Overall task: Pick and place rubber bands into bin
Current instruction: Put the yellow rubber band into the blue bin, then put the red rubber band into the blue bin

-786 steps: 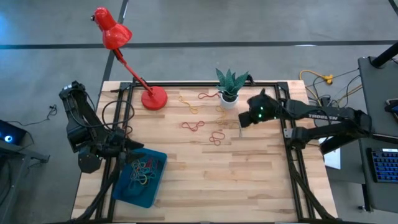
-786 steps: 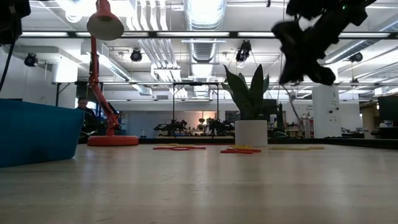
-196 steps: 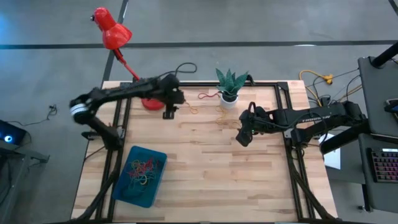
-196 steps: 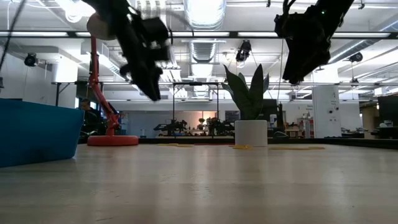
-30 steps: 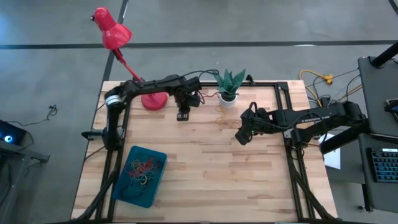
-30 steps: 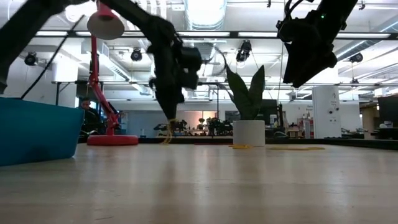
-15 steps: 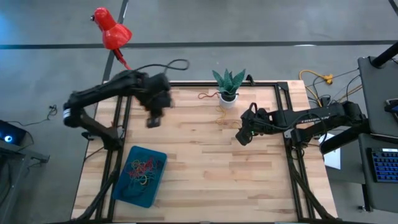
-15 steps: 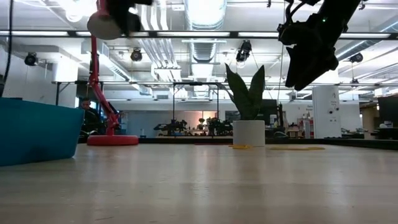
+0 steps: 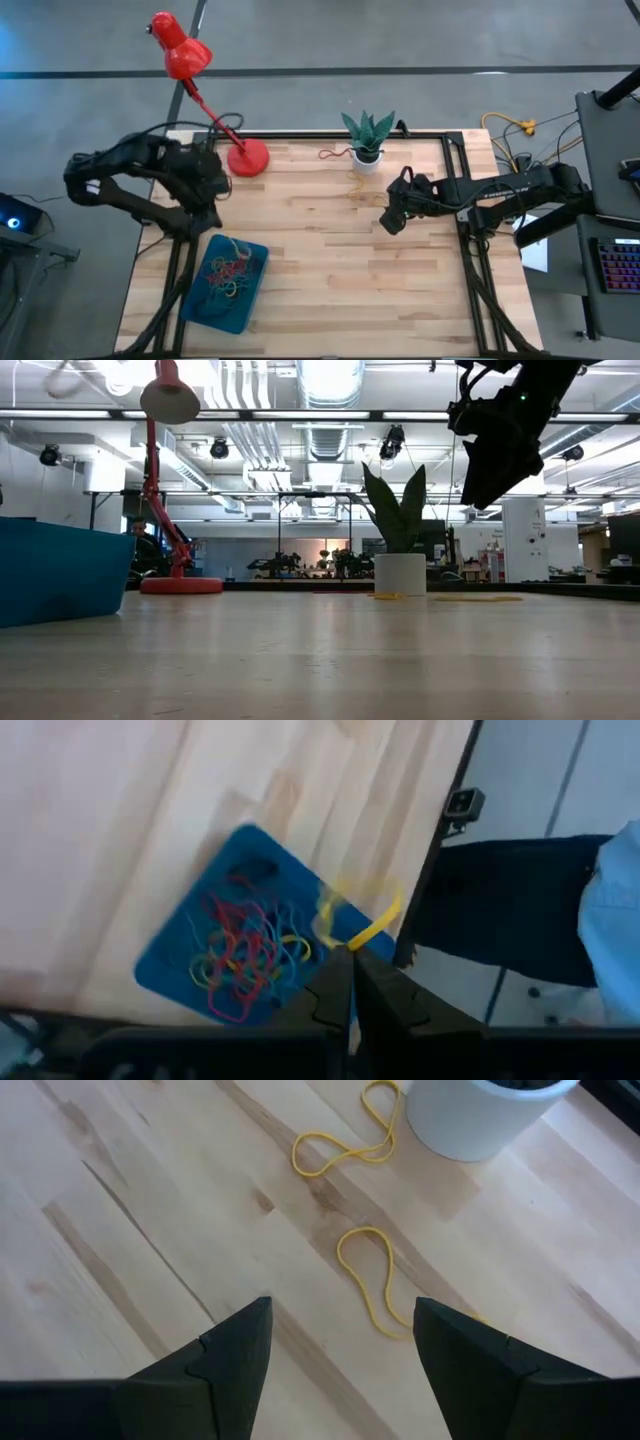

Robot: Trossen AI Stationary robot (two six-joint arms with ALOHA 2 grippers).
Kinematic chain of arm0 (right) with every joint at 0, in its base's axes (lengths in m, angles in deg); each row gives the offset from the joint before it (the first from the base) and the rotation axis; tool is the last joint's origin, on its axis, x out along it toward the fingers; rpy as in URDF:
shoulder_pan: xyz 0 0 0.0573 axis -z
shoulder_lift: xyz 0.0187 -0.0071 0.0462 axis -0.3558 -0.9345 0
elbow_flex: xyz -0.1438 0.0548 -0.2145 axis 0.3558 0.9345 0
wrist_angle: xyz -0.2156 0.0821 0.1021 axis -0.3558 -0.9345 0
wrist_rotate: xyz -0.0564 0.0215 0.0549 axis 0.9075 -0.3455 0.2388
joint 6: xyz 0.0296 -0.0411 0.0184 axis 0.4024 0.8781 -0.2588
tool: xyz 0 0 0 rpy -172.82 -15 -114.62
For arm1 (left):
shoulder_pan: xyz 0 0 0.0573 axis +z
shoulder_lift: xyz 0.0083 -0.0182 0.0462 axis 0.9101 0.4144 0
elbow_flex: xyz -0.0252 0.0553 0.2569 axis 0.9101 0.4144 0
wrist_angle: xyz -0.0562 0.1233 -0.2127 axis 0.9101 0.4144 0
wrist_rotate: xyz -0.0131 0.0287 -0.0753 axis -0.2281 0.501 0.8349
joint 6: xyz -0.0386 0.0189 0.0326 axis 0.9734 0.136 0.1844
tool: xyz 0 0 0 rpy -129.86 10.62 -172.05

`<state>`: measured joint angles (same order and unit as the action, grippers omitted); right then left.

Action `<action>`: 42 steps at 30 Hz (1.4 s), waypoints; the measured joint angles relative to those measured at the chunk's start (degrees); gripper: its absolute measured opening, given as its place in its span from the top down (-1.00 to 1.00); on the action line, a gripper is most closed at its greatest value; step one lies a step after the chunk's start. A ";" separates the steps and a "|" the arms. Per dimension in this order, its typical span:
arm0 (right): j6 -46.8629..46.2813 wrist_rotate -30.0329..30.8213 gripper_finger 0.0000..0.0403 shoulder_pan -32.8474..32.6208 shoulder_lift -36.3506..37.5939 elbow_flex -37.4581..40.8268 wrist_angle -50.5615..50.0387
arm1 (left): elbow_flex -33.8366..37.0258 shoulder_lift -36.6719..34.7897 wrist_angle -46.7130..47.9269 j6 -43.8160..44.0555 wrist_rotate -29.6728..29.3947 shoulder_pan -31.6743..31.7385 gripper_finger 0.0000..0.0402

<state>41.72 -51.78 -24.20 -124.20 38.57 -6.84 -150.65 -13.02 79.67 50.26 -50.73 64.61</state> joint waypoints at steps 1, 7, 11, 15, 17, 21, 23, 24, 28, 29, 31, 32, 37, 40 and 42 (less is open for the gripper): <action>0.14 0.06 -0.13 0.02 0.00 0.00 0.04 | 0.74 0.26 -0.29 1.83 -0.11 -1.64 1.00; 0.37 0.53 -0.13 0.03 0.00 0.00 1.72 | 11.25 3.78 -1.99 3.89 0.06 -13.98 1.00; 0.37 1.24 -0.13 0.00 0.00 0.00 2.07 | 21.65 5.62 -10.57 6.97 6.94 -22.62 1.00; 0.81 1.30 -0.13 0.00 0.00 0.00 2.30 | 31.72 5.62 -27.27 15.57 7.10 -29.74 1.00; 0.93 1.35 -0.13 0.00 0.00 0.00 2.43 | 35.90 5.58 -28.59 22.24 1.64 -32.01 1.00; 1.38 1.35 -0.13 0.00 0.00 0.00 2.45 | 40.21 5.58 -28.91 29.09 -0.47 -34.19 1.00; 2.28 0.67 -0.13 0.00 0.00 0.00 2.45 | 39.68 5.08 -29.48 27.97 -0.69 -34.16 1.00; 2.83 -0.56 -0.13 0.06 0.00 0.00 2.45 | 38.69 4.78 -29.52 26.48 -2.12 -34.08 1.00; 7.28 -6.14 -0.13 0.02 0.00 0.00 2.45 | 33.93 3.10 -29.65 17.45 -17.96 -33.44 1.00; 8.40 -6.84 -0.13 -0.02 0.00 0.00 2.47 | 33.15 2.34 -29.70 15.53 -22.89 -33.03 1.00; 10.01 -7.41 -0.13 0.00 0.00 0.02 2.45 | 32.44 0.88 -29.64 14.74 -28.75 -30.64 1.00; 10.69 -7.41 -0.13 0.00 0.00 0.02 2.45 | 32.45 0.35 -29.52 14.56 -29.04 -28.27 1.00; 11.39 -7.41 -0.13 0.00 0.00 0.02 2.51 | 33.24 -0.04 -33.10 1.93 -28.83 -13.90 1.00; 11.39 -7.41 -0.13 0.06 0.00 0.02 2.53 | 33.16 1.11 -44.23 -13.37 -29.83 -4.91 0.98; 11.12 -7.47 -0.13 0.04 0.00 0.02 2.56 | 32.36 3.07 -51.11 -20.63 -29.93 1.10 0.88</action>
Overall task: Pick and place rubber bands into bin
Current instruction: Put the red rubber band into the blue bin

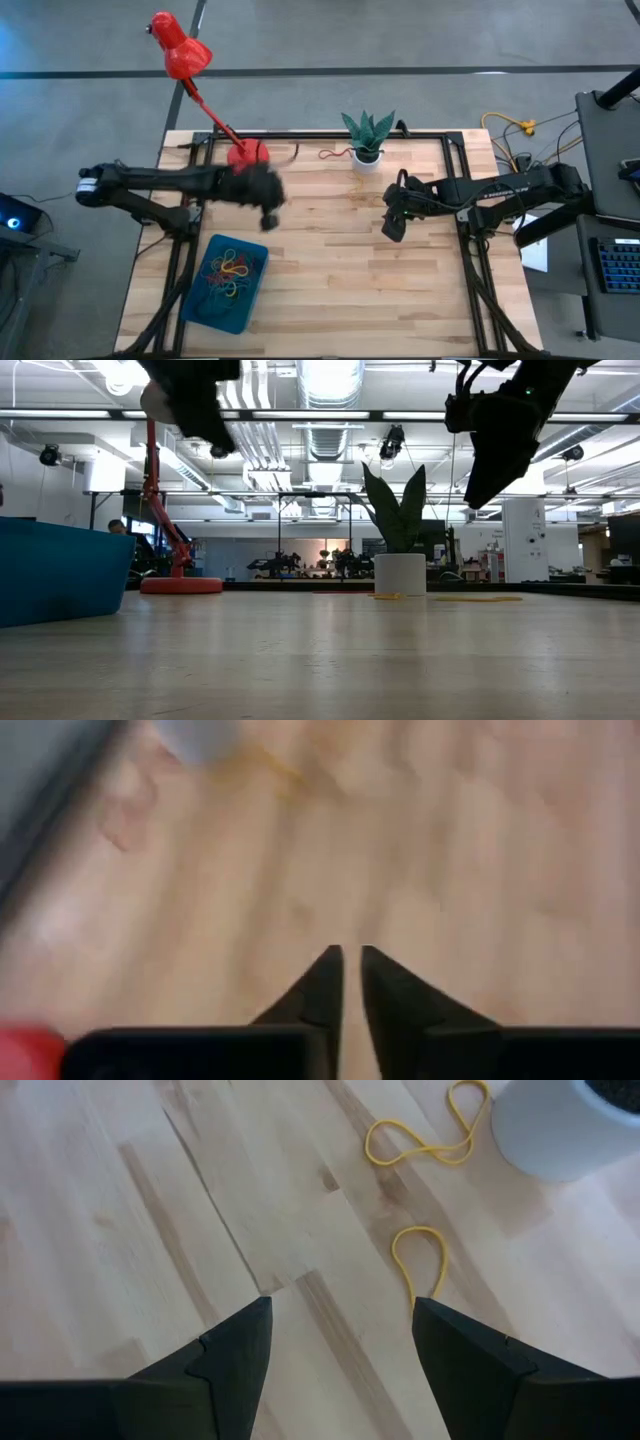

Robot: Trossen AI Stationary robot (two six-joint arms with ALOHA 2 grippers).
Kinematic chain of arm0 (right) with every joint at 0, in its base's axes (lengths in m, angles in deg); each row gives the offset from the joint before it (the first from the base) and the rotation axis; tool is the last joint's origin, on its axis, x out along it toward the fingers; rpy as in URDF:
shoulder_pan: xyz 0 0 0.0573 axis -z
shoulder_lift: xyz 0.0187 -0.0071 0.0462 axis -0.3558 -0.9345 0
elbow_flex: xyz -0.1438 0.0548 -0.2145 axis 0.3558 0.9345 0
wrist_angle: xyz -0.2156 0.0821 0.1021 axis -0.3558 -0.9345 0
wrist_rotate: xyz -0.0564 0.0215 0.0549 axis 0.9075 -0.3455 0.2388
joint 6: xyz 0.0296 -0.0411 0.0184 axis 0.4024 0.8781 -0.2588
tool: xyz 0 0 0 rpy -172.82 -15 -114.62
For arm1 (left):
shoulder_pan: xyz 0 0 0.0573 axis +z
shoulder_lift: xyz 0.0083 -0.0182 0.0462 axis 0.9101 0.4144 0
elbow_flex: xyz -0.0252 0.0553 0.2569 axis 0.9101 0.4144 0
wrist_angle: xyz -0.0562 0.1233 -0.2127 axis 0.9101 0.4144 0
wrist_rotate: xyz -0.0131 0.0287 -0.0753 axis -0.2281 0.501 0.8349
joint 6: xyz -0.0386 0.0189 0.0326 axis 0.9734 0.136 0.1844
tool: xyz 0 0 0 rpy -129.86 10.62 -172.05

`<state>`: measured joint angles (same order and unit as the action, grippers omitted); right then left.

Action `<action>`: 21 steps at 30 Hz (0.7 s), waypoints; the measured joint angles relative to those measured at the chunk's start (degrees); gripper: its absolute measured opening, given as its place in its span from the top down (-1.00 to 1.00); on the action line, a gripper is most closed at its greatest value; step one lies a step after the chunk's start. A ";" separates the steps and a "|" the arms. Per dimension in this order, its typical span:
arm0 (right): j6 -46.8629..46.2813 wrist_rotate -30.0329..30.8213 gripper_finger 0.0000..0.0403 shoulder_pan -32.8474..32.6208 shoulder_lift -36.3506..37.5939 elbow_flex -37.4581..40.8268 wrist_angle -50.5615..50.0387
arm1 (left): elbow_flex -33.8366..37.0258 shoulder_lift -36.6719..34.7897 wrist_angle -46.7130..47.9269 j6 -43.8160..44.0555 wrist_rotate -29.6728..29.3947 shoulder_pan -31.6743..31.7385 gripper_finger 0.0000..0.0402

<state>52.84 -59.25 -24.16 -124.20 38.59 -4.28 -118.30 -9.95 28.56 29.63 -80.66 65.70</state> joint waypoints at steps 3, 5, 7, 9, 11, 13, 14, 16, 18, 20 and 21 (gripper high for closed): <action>-3.00 -0.46 -0.13 0.00 0.00 0.00 -0.07 | -2.45 4.56 -6.20 -7.46 1.17 9.09 0.62; -5.71 -0.77 -0.13 0.00 0.00 0.00 -0.07 | -3.88 8.99 -9.64 -11.40 6.05 14.64 0.43; -7.78 -0.81 -0.13 -0.04 0.00 0.00 -0.11 | -5.52 14.19 -14.40 -15.77 11.73 18.73 0.27; -9.80 -0.81 -0.13 -0.04 0.00 0.00 -0.17 | -8.12 19.69 -18.55 -20.13 15.82 21.04 0.17; -11.58 -0.87 -0.13 -0.04 0.00 0.00 -0.22 | -12.36 25.70 -19.16 -23.72 17.66 22.80 0.14; -13.42 -0.90 -0.13 -0.04 0.00 0.00 -0.24 | -17.55 31.93 -17.76 -25.40 17.70 24.20 0.13; -14.24 -0.94 -0.13 -0.04 0.00 0.00 -0.24 | -20.35 35.05 -16.66 -25.57 17.69 24.97 0.13; -15.98 -0.96 -0.13 -0.04 0.00 0.00 -0.24 | -26.42 40.97 -13.51 -25.63 17.69 26.38 0.13; -17.26 -0.94 -0.13 -0.04 0.00 0.00 -0.25 | -32.40 46.08 -10.72 -25.73 17.69 27.83 0.13; -18.08 -0.92 -0.13 -0.04 0.00 0.00 -0.29 | -37.48 50.25 -7.49 -26.93 17.70 29.05 0.13; -18.28 -0.90 -0.13 -0.04 0.00 0.00 -0.31 | -39.60 51.95 -6.20 -28.28 17.66 29.55 0.13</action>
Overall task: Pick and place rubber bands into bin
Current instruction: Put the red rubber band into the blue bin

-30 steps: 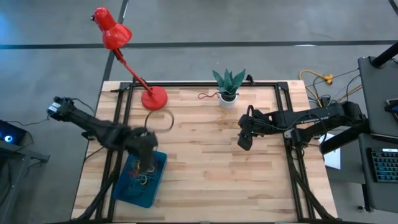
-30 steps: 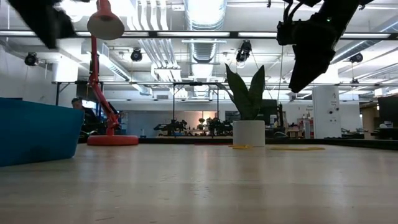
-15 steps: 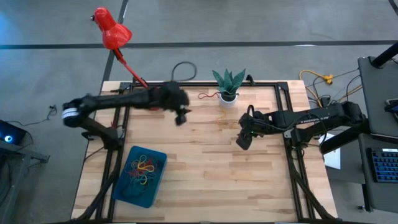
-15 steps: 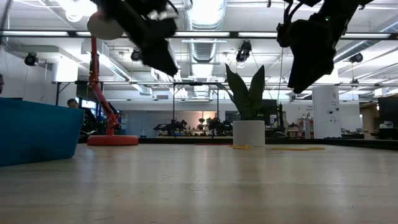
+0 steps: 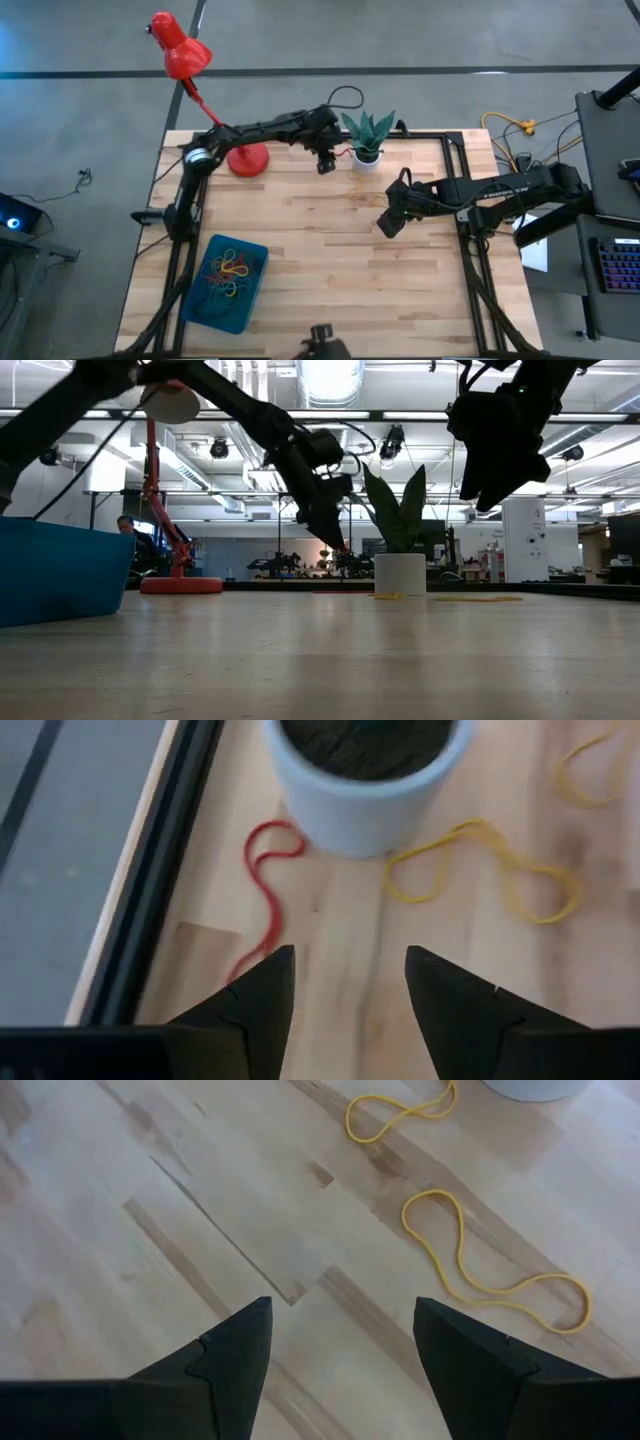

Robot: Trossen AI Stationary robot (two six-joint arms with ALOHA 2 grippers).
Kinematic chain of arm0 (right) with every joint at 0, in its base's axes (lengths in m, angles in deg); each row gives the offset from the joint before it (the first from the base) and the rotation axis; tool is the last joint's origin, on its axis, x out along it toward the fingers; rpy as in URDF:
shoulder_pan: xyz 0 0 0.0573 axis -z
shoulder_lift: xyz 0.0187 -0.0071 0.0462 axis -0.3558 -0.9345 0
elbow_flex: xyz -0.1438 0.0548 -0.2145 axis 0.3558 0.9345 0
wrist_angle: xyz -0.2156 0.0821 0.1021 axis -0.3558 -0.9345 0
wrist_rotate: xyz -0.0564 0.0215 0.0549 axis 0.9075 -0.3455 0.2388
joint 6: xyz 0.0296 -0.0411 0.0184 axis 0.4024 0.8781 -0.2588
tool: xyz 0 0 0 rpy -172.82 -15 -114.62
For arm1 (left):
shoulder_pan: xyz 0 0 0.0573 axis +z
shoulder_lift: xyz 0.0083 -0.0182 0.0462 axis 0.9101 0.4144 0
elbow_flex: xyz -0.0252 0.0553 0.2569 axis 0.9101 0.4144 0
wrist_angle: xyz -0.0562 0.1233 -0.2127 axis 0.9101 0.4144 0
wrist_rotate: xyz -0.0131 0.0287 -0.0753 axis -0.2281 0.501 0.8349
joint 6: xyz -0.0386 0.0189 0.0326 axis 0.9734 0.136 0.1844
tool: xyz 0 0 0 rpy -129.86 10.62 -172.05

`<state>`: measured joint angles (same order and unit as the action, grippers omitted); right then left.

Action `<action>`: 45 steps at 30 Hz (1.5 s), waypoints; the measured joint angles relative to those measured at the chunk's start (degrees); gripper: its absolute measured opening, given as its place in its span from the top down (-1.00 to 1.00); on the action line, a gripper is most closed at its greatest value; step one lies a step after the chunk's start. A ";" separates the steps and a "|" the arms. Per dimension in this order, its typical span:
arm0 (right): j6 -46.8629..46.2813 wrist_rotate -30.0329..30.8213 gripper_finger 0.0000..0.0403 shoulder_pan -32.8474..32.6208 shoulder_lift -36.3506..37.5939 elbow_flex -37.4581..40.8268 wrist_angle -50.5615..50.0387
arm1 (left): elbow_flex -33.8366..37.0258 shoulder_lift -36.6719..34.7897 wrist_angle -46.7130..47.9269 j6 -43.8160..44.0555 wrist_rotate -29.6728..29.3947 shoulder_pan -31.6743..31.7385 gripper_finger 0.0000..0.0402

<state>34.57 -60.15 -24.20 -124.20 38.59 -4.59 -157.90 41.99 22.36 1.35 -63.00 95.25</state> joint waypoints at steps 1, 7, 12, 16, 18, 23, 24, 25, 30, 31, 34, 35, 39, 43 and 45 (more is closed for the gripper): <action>-0.19 0.02 -0.13 -0.02 0.00 0.00 -0.04 | -1.48 1.28 1.14 -1.35 0.00 0.46 0.13; -0.30 1.18 -0.13 0.00 0.00 0.00 -1.10 | -4.13 3.59 3.58 -4.45 -0.45 2.12 0.13; -0.53 2.26 -0.13 0.00 0.00 0.00 -2.10 | -1.65 1.60 3.77 -6.05 -0.58 2.08 0.13; 1.08 2.64 -0.13 0.00 0.00 0.00 -2.07 | -0.92 1.55 7.63 -6.06 1.04 2.10 0.13; 1.17 2.73 -0.13 0.00 0.00 0.00 -2.10 | -0.82 0.34 12.48 -6.09 6.12 2.06 0.13; 1.34 2.75 -0.13 0.00 0.00 0.00 -2.07 | 1.82 -6.29 14.81 -6.18 12.56 1.08 0.13; 1.36 2.75 -0.13 0.00 0.00 0.00 -2.07 | 2.43 -7.57 14.48 -6.60 12.43 1.03 0.13; 1.36 2.75 -0.13 0.00 0.00 0.00 -2.07 | 2.69 -8.61 13.74 -7.36 11.47 1.06 0.13; 1.81 3.97 -0.13 0.04 0.00 0.17 -2.00 | 2.72 -14.17 5.29 -4.91 -14.45 0.66 0.13; 1.80 4.02 -0.13 0.04 0.00 0.25 -2.04 | 2.83 -14.82 3.22 -4.26 -18.71 0.61 0.13; 1.97 5.29 -0.13 0.04 0.00 0.50 -2.05 | 3.04 -15.62 -3.21 -3.49 -18.91 1.04 0.13; 1.97 5.33 -0.13 0.04 0.00 0.52 -2.07 | 2.87 -15.34 -5.06 -2.63 -16.45 1.50 0.13; 1.94 5.45 -0.13 0.04 0.00 0.59 -2.03 | 0.22 -10.44 -5.49 4.70 -3.50 4.58 0.13; 1.67 5.31 -0.13 0.04 0.00 0.59 -2.01 | -2.88 -3.06 -4.72 11.62 1.44 8.55 0.13; 0.62 5.27 -0.13 0.03 0.00 0.59 -2.01 | -4.68 0.11 -5.03 14.31 4.33 9.94 0.13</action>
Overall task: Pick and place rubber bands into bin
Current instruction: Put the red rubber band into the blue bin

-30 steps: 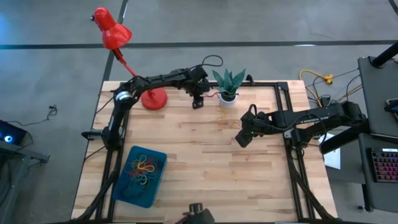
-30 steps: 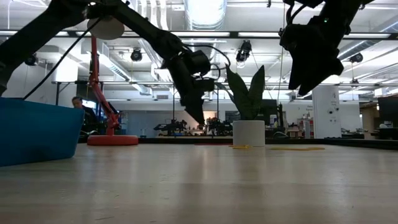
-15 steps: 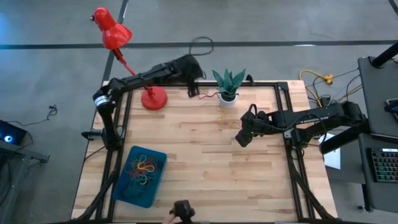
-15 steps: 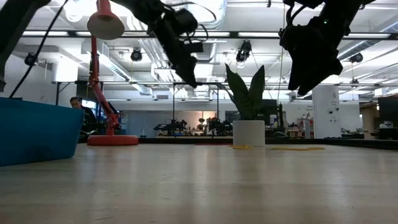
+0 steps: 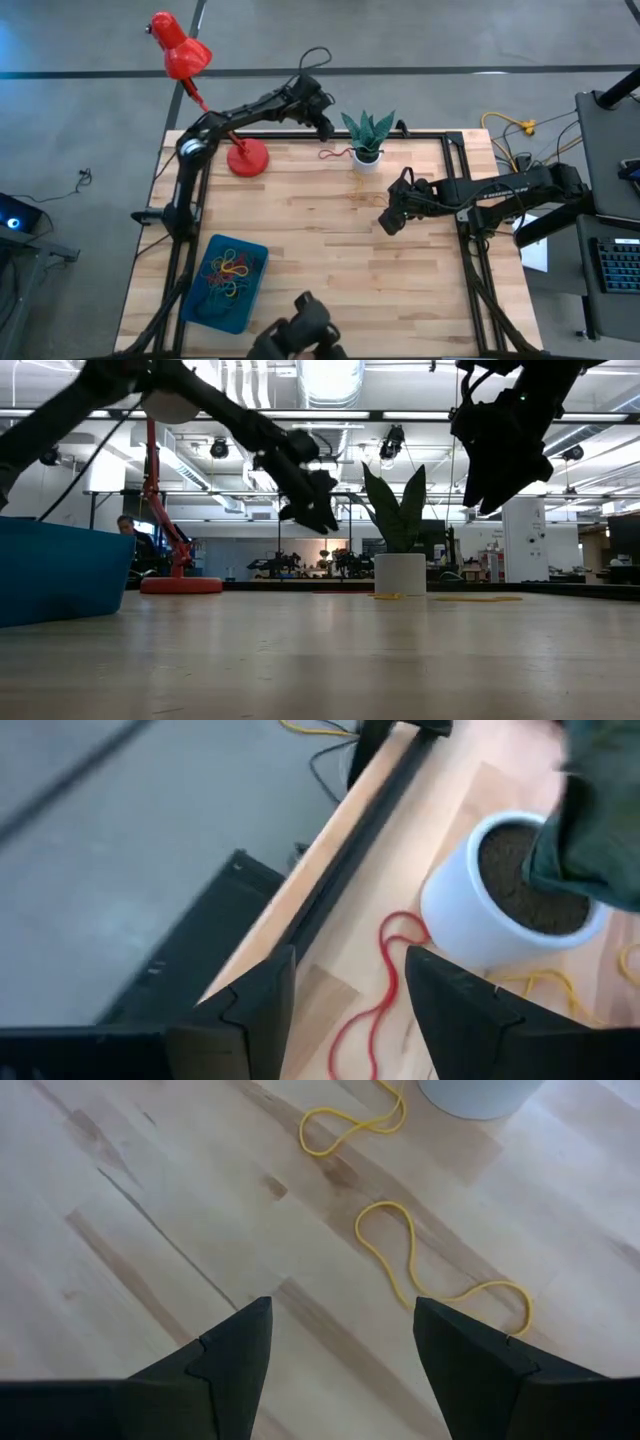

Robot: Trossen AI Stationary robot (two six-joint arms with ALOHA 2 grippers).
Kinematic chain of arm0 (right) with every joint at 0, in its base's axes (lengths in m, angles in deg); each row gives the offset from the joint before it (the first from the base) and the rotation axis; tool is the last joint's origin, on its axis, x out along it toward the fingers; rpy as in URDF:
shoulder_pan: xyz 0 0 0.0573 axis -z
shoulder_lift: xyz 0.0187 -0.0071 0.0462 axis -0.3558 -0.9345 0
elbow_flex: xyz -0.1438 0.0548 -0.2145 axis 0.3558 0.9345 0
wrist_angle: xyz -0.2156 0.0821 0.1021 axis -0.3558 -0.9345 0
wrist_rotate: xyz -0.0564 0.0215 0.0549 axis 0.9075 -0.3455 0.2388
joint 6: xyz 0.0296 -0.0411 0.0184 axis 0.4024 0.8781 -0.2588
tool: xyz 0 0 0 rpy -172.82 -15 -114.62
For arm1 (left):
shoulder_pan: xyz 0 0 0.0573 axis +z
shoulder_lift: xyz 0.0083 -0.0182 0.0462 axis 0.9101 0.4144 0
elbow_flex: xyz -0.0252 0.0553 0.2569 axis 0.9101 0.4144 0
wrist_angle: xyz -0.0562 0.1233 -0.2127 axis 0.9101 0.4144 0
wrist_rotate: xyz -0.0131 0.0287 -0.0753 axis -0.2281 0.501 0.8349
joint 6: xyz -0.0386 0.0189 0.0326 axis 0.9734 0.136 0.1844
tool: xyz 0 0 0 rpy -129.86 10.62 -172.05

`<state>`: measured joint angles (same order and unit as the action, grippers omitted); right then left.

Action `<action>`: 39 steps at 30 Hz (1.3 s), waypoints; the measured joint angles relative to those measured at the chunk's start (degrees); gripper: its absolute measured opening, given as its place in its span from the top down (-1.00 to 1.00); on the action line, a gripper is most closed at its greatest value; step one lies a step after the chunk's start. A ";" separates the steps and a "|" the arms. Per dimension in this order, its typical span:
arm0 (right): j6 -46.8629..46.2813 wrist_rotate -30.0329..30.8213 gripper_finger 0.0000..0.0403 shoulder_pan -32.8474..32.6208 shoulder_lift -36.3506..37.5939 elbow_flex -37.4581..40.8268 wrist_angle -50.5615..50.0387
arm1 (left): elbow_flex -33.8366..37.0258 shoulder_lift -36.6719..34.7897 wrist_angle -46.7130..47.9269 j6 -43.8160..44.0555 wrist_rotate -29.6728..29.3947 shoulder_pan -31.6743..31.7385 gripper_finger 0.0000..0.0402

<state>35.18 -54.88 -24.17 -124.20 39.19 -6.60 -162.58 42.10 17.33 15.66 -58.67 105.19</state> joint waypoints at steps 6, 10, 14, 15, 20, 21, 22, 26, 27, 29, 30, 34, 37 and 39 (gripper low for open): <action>-3.26 -0.22 -0.13 -0.03 0.01 0.00 -0.02 | -1.58 6.51 1.82 0.20 3.67 0.78 0.13; -3.71 -0.25 -0.13 -0.03 0.00 0.00 -0.02 | -1.74 8.48 4.08 -0.85 2.21 0.22 0.13; -3.76 -0.25 -0.13 -0.03 0.00 0.00 -0.04 | -1.68 9.58 7.85 -0.64 -2.06 -0.63 0.13; -3.73 -0.24 -0.13 -0.03 0.00 0.00 -0.04 | -1.68 9.54 8.26 -0.61 -2.39 -0.75 0.13; -2.39 -0.18 -0.13 -0.01 0.00 0.04 -0.01 | -1.74 9.47 10.26 4.01 -2.43 -0.89 0.13; -2.11 -0.18 -0.13 0.02 0.00 0.11 -0.06 | -1.74 9.59 10.24 4.28 -2.23 -0.89 0.13; -2.02 -0.18 -0.13 0.02 0.02 0.13 -0.08 | -1.74 9.64 10.30 4.77 -1.71 -0.87 0.13; -1.88 -0.18 -0.13 0.02 0.02 0.15 -0.02 | -1.70 9.89 11.06 5.37 -0.50 -1.08 0.13; -1.88 -0.18 -0.13 0.02 0.00 0.15 -0.04 | -1.72 10.14 11.03 5.41 0.01 -1.17 0.13; -1.88 -0.17 -0.13 0.02 0.00 0.15 -0.02 | -1.83 10.56 12.80 6.53 3.03 -1.28 0.13; -1.88 -0.16 -0.13 0.02 0.00 0.15 -0.02 | -1.83 11.03 12.72 7.27 4.79 -1.41 0.13; -1.92 -0.11 -0.13 -0.03 0.02 0.15 -0.07 | -1.91 12.28 12.41 9.81 9.49 -1.48 0.13; -2.04 -0.06 -0.13 -0.03 0.02 0.17 -0.13 | -2.00 12.29 11.63 9.76 8.86 -1.43 0.13; -2.12 -0.03 -0.13 -0.03 0.02 0.17 -0.33 | -2.00 12.29 10.97 9.50 8.71 -1.41 0.13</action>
<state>33.07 -54.91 -24.20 -124.18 39.36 -6.93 -164.58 54.39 28.30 25.16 -49.96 103.78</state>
